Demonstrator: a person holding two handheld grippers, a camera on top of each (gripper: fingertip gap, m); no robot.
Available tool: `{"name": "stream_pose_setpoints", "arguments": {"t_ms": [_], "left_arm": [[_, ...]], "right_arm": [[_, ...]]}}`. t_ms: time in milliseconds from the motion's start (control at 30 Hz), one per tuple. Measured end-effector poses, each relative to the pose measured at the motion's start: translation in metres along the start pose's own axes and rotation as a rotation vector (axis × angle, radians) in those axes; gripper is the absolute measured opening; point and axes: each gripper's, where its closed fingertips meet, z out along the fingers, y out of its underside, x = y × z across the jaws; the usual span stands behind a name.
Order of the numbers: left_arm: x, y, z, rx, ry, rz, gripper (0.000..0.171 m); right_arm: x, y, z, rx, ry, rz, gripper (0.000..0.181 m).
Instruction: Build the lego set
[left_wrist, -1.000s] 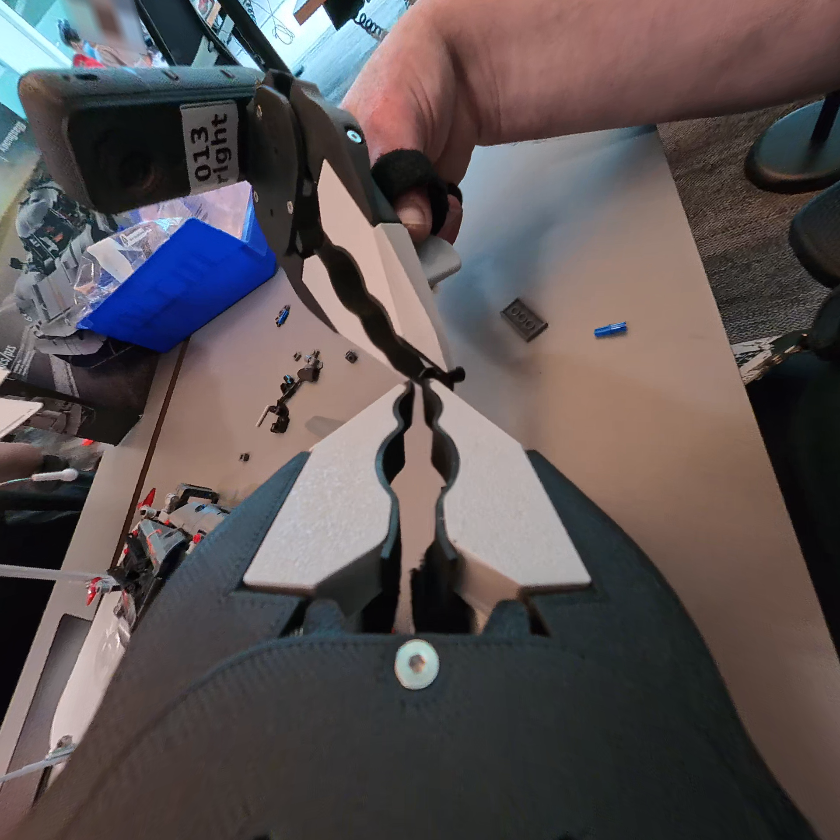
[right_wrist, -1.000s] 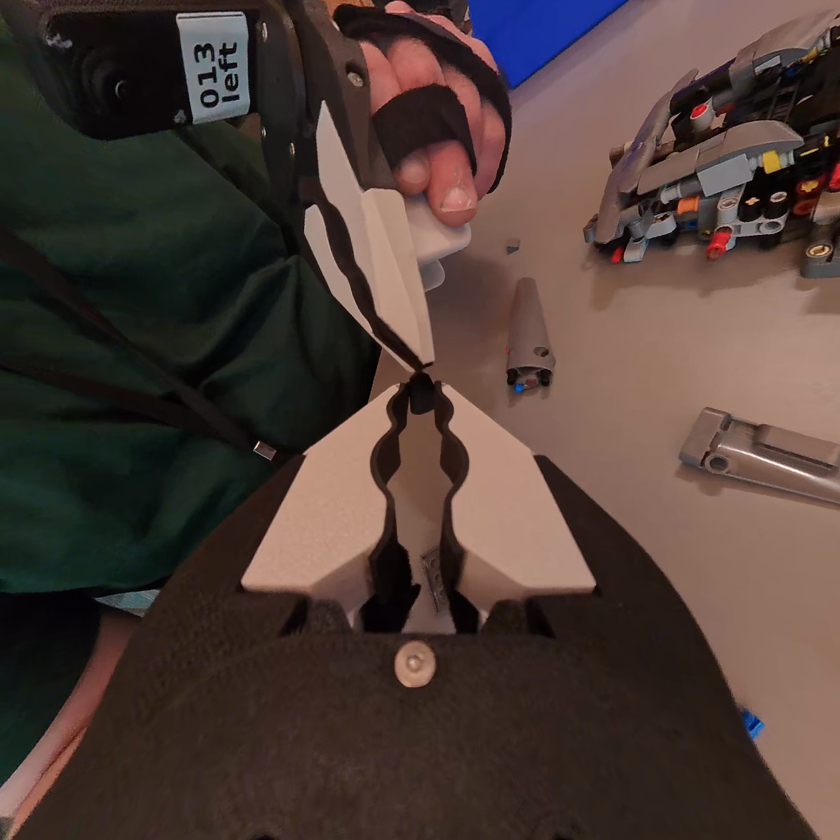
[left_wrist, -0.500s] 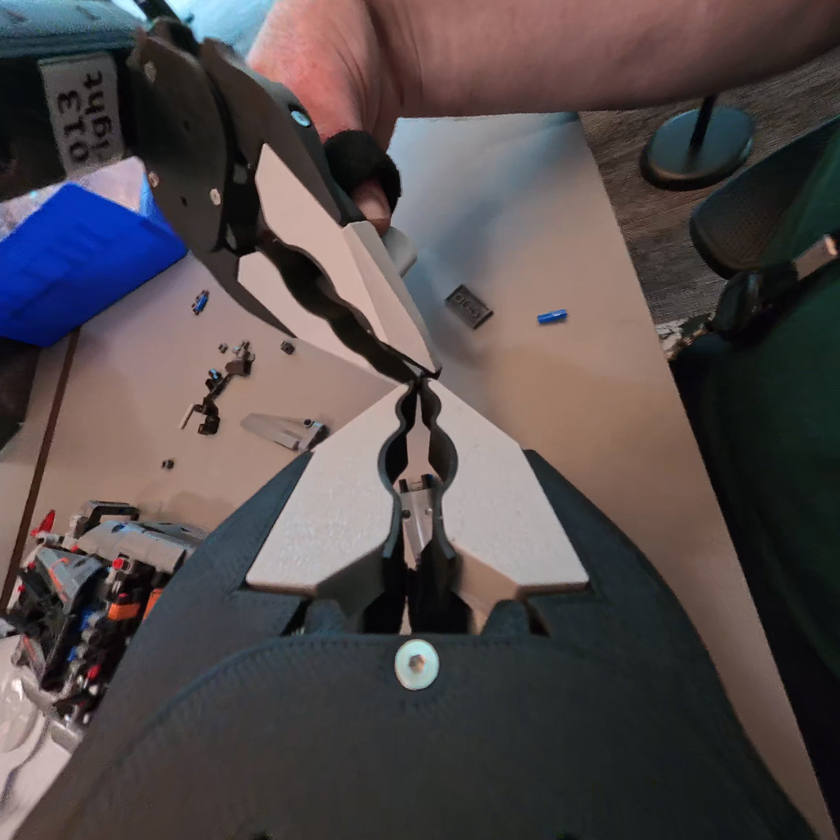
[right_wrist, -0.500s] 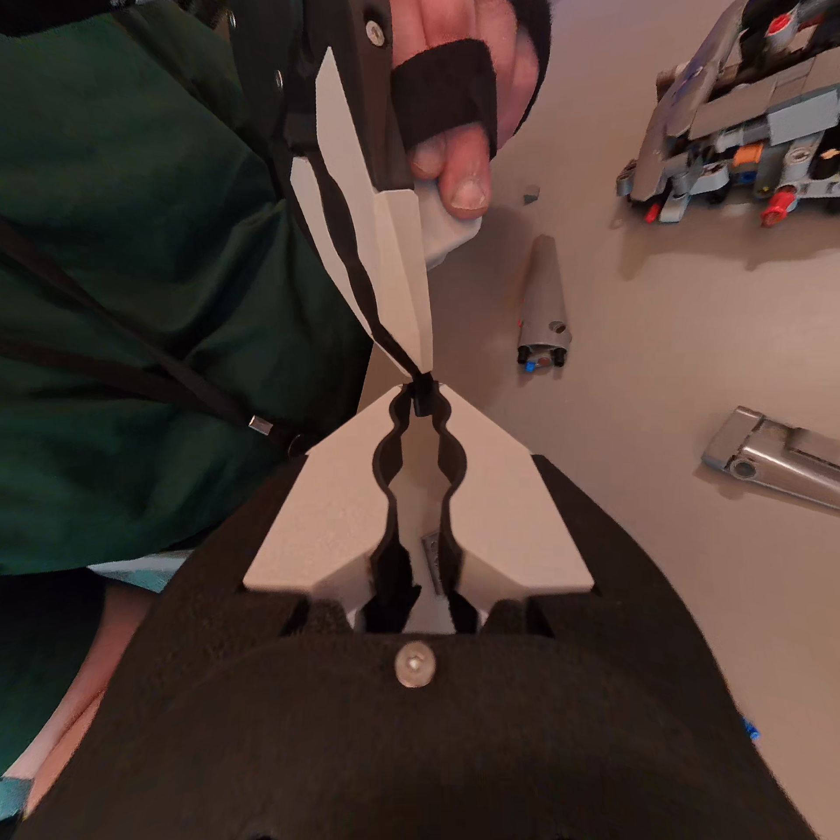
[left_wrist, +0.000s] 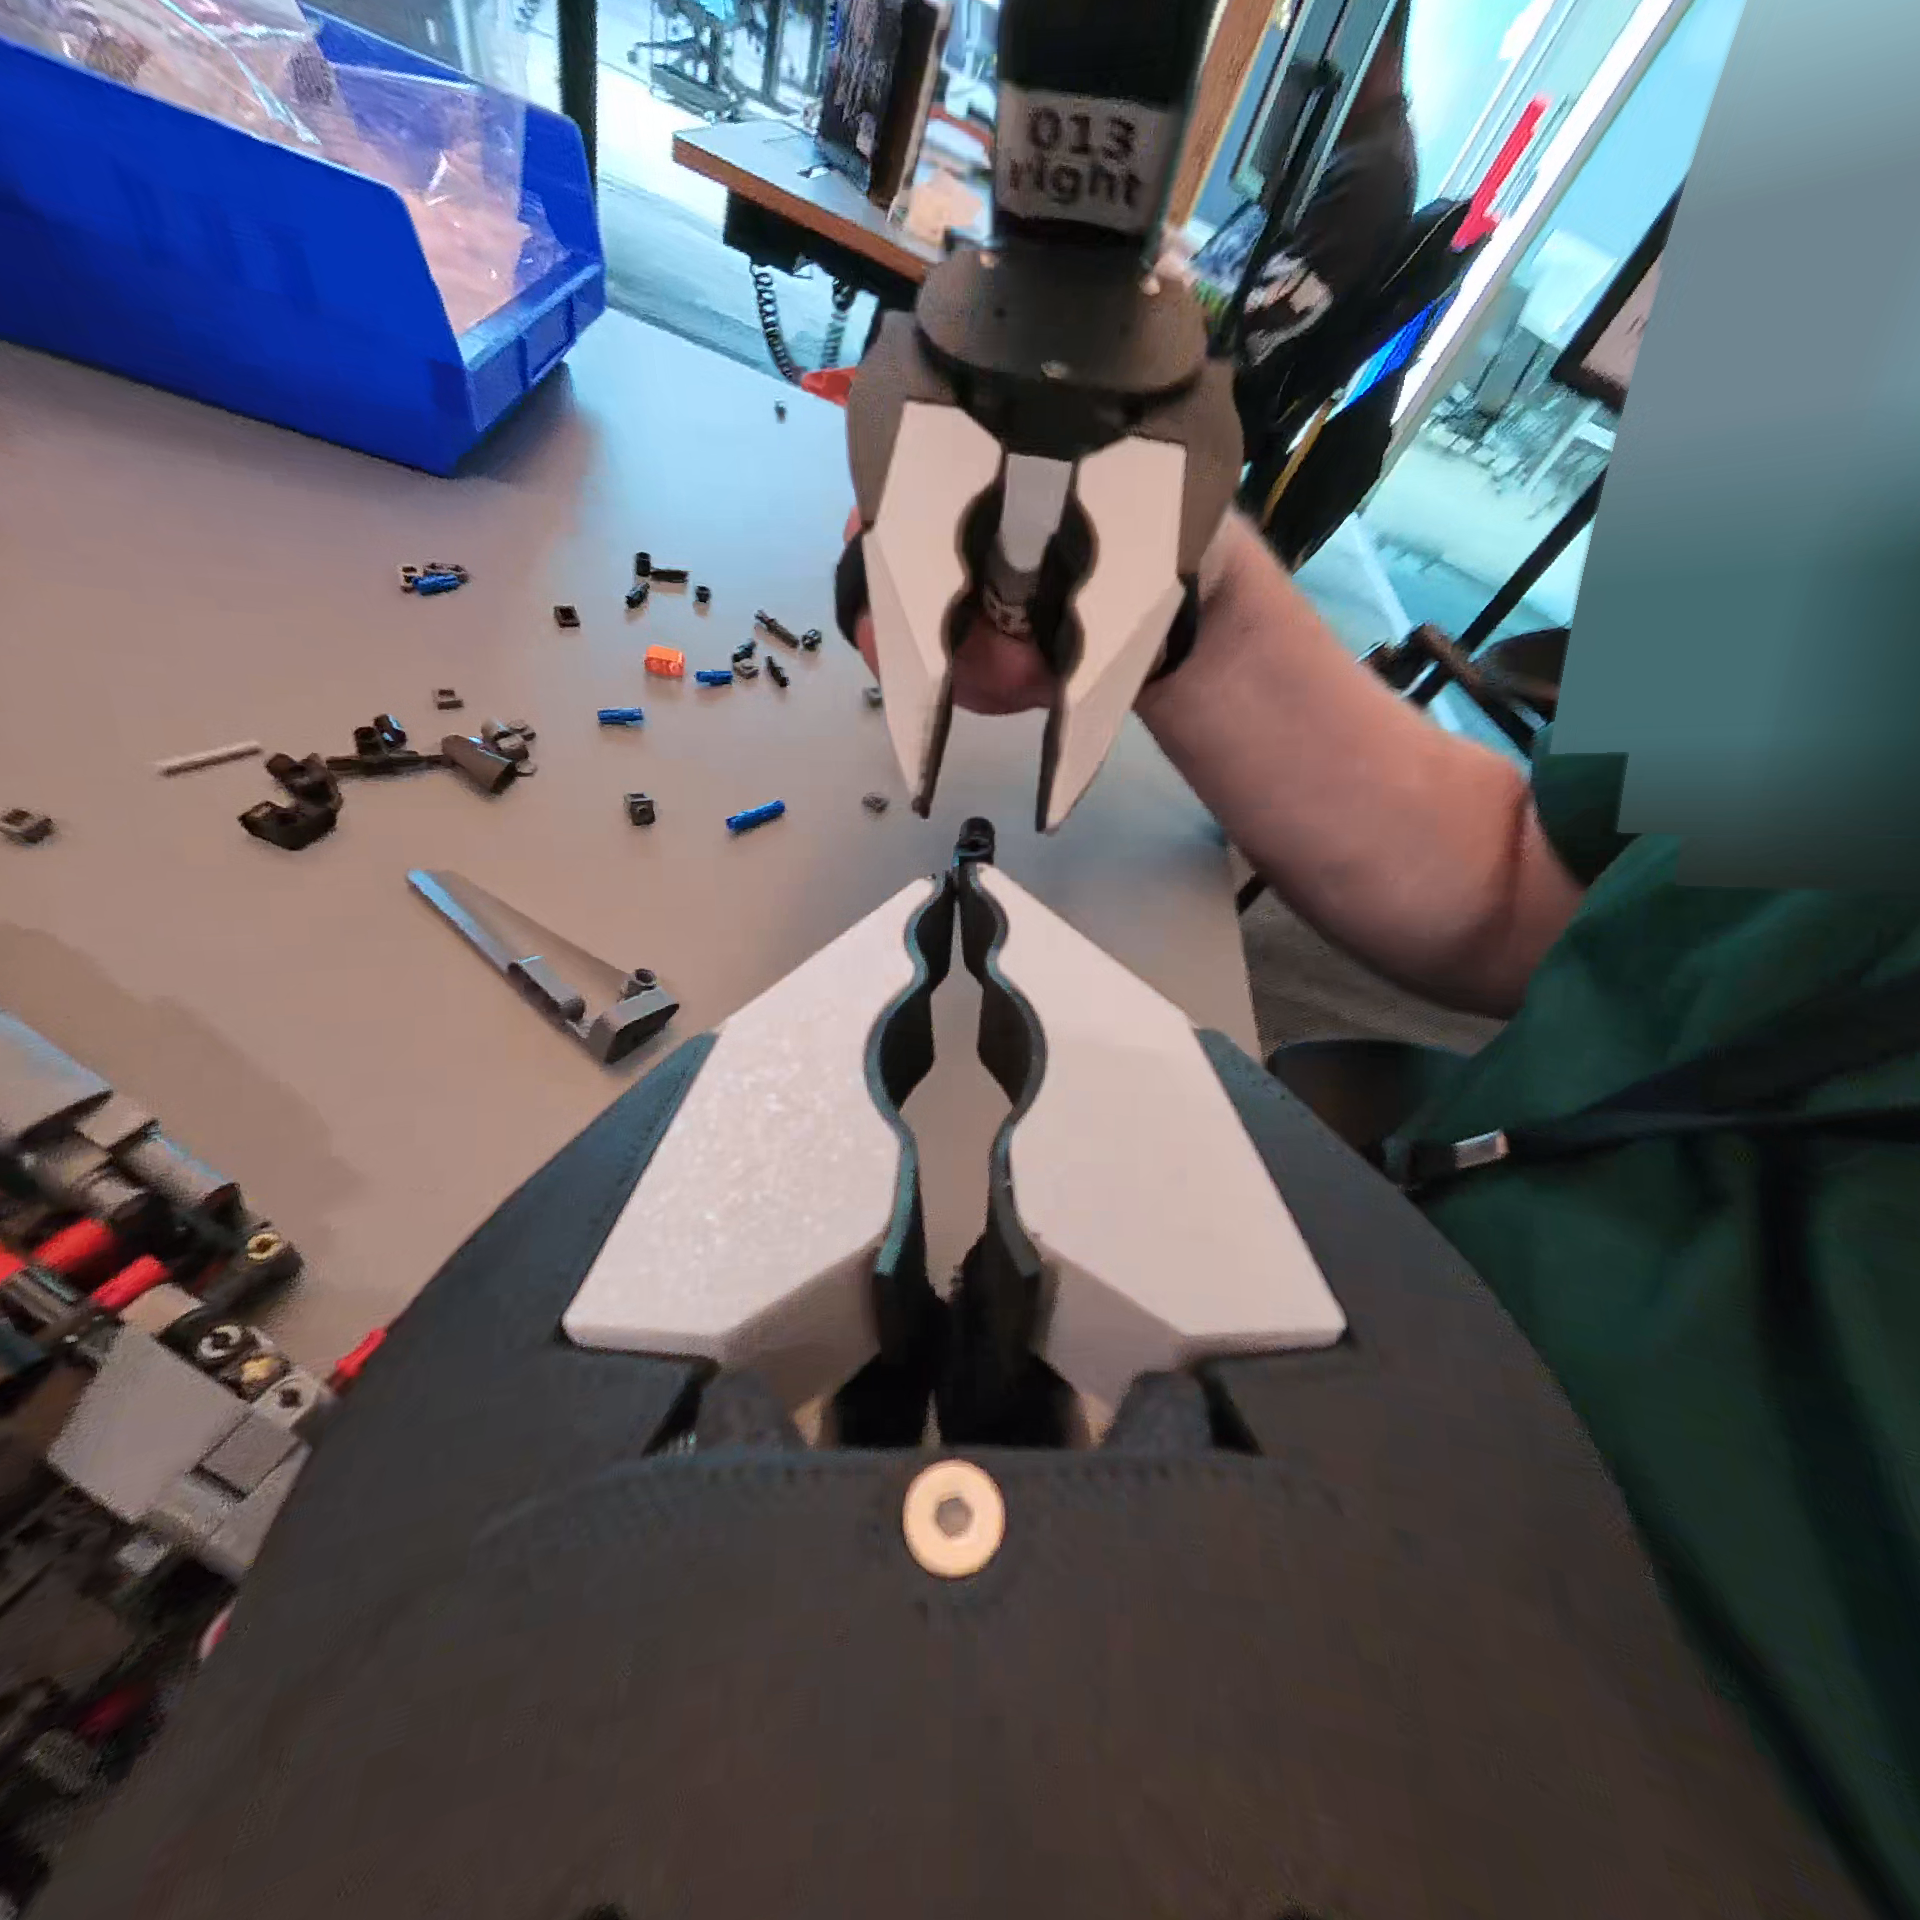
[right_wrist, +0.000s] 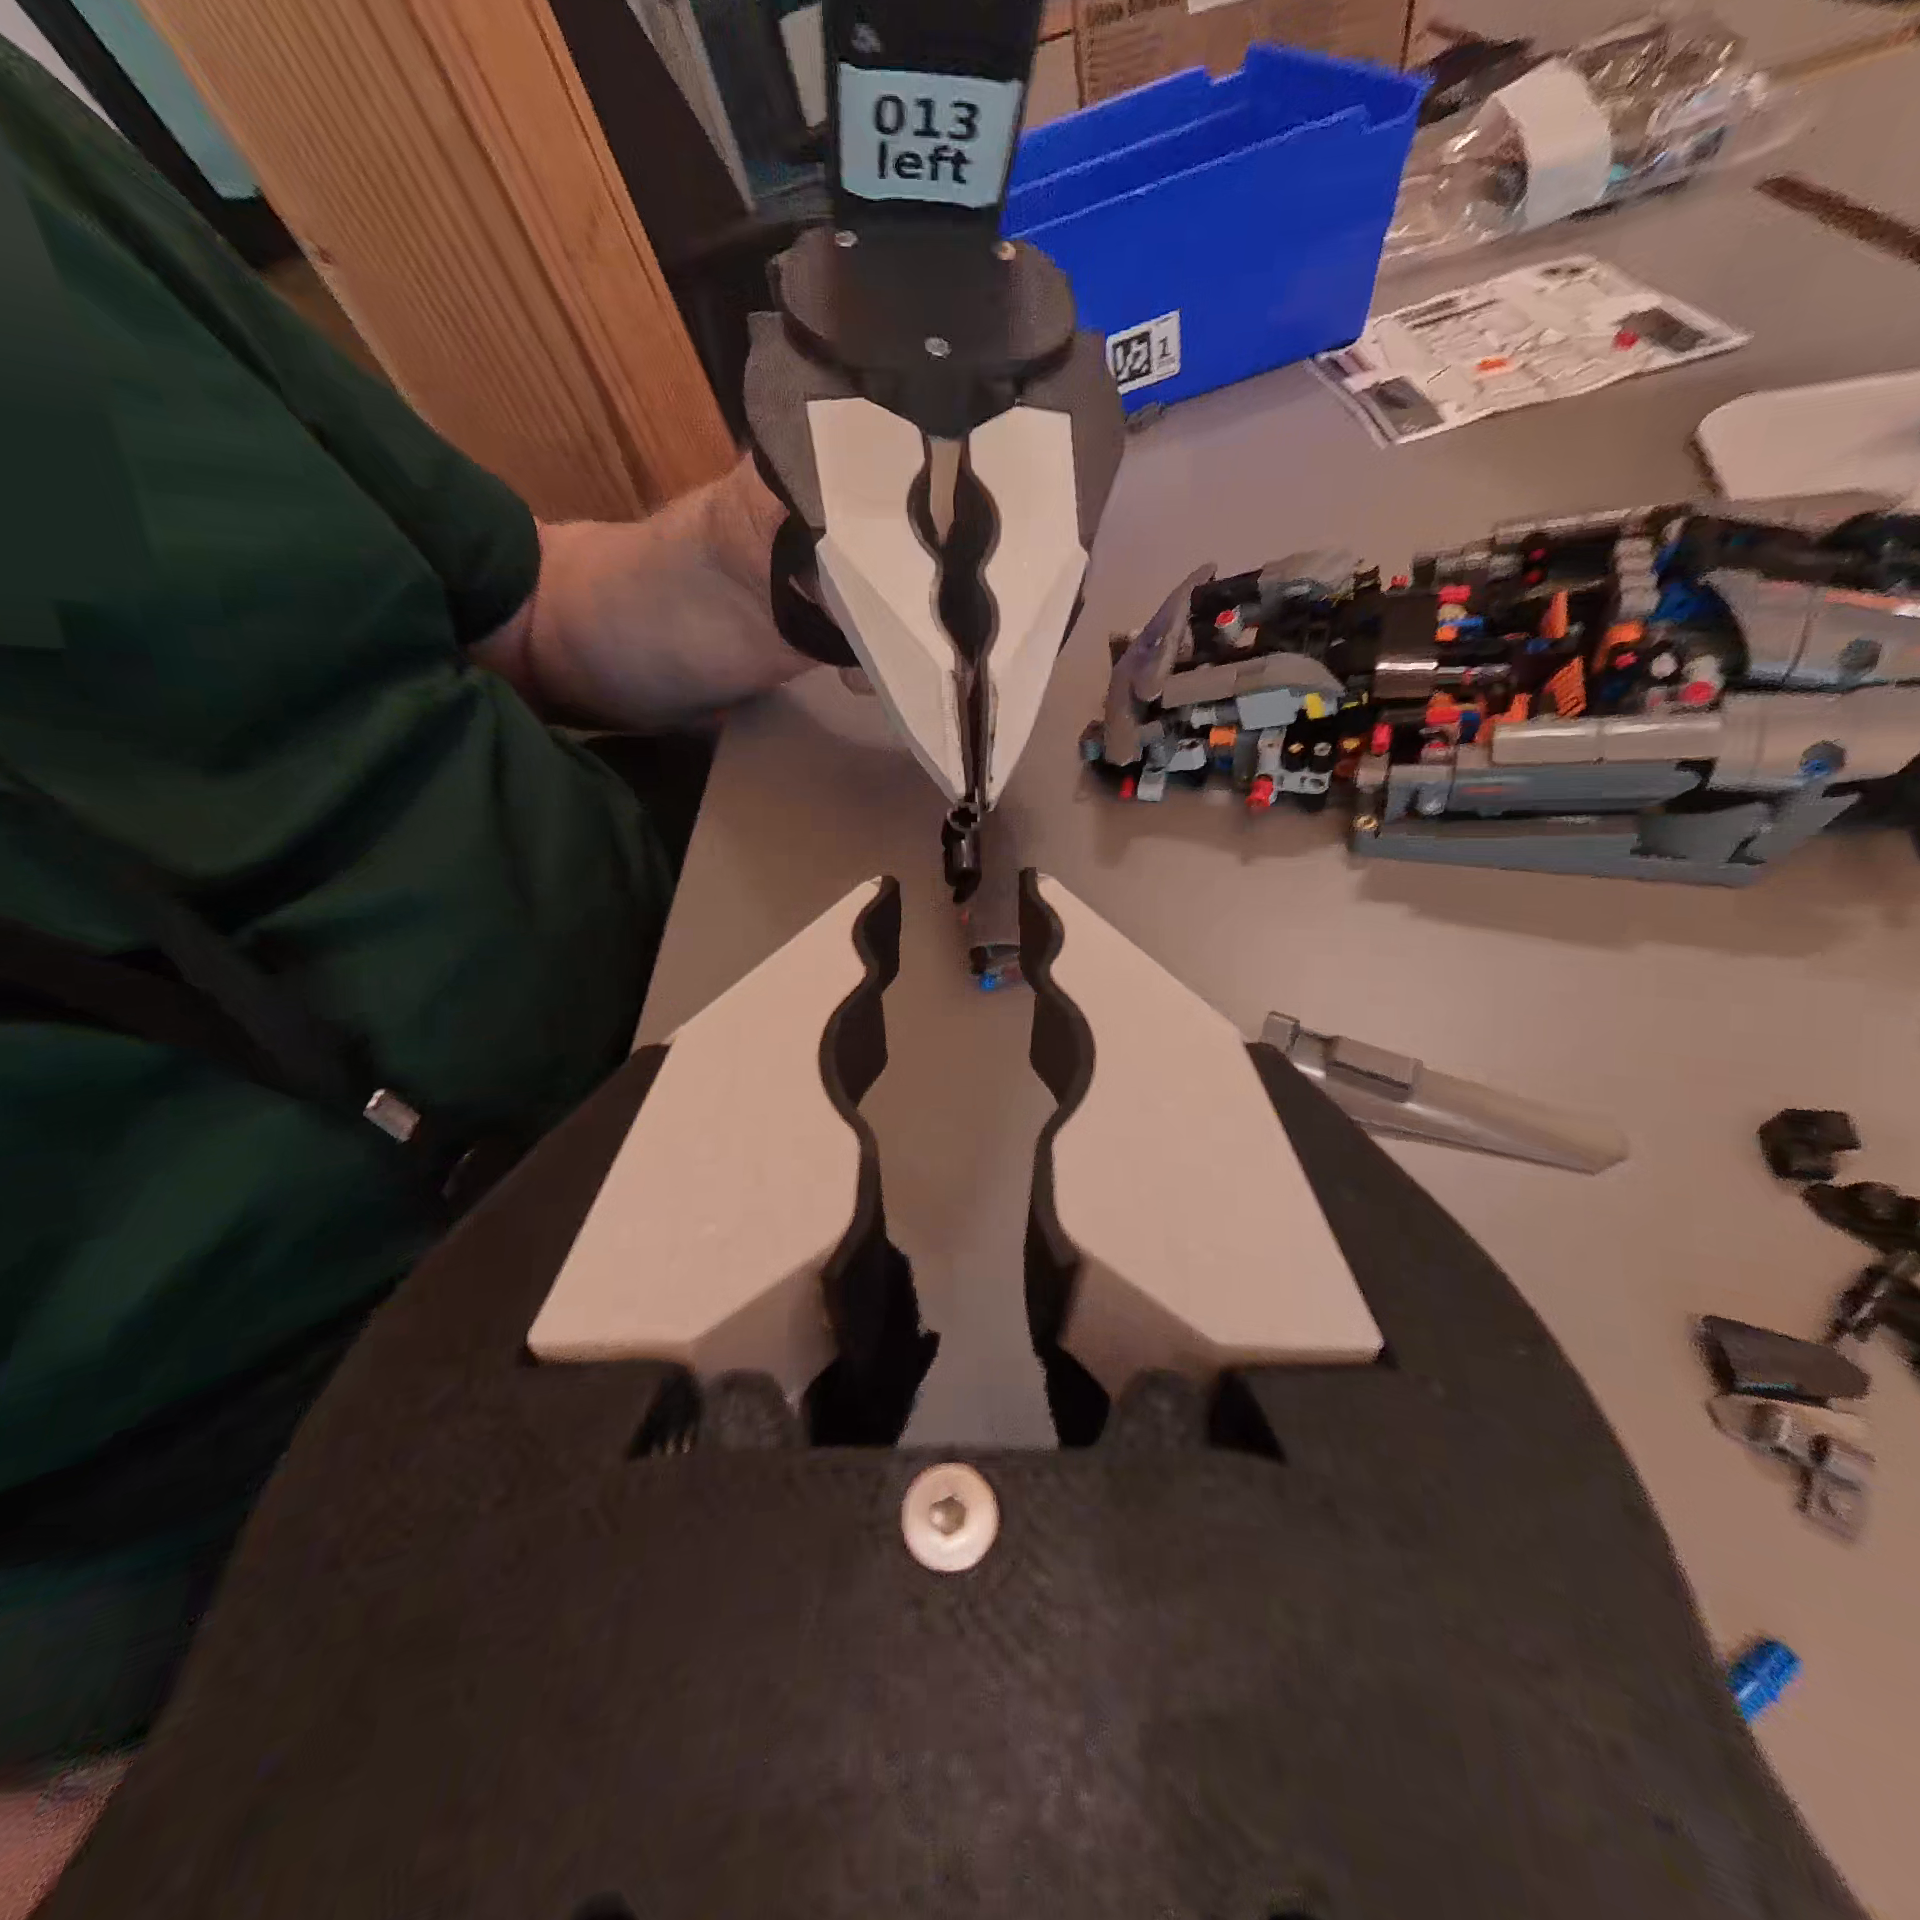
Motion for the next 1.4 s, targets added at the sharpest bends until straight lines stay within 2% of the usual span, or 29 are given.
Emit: {"name": "stream_pose_setpoints", "arguments": {"t_ms": [233, 300, 633, 800, 900, 1033, 1133, 1167, 1267, 1400], "left_arm": [[-0.003, -0.004, 0.0, 0.047, 0.082, -0.18, 0.0], [-0.002, -0.007, -0.001, 0.069, 0.117, -0.231, 0.0], [-0.003, -0.006, 0.0, 0.075, 0.151, -0.283, 0.0], [-0.007, -0.005, -0.002, 0.056, 0.045, -0.161, 0.005], [-0.002, -0.01, -0.011, 0.076, 0.026, -0.077, 0.012], [0.011, -0.007, -0.021, 0.064, 0.031, 0.022, 0.008], [0.014, -0.003, -0.031, 0.043, -0.027, 0.093, 0.008], [0.015, -0.001, -0.036, 0.033, -0.047, 0.116, 0.008], [0.017, 0.003, -0.051, -0.004, -0.103, 0.168, 0.008], [0.019, 0.006, -0.072, -0.025, -0.168, 0.227, 0.007]], "right_arm": [[0.009, -0.003, 0.006, -0.007, 0.159, -0.081, 0.013], [0.004, -0.007, 0.007, 0.018, 0.147, -0.104, 0.005], [0.003, -0.009, 0.006, 0.101, 0.078, 0.045, 0.005], [0.003, 0.006, -0.006, 0.046, 0.104, 0.065, 0.005], [0.014, 0.033, -0.024, -0.05, 0.21, 0.094, 0.005], [0.028, 0.076, -0.048, -0.179, 0.352, 0.15, 0.005], [0.038, 0.096, -0.055, -0.217, 0.418, 0.198, 0.005], [0.041, 0.099, -0.055, -0.226, 0.437, 0.202, 0.006], [0.043, 0.098, -0.06, -0.222, 0.463, 0.194, 0.028], [0.044, 0.073, -0.104, -0.059, 0.543, 0.163, 0.019]]}}
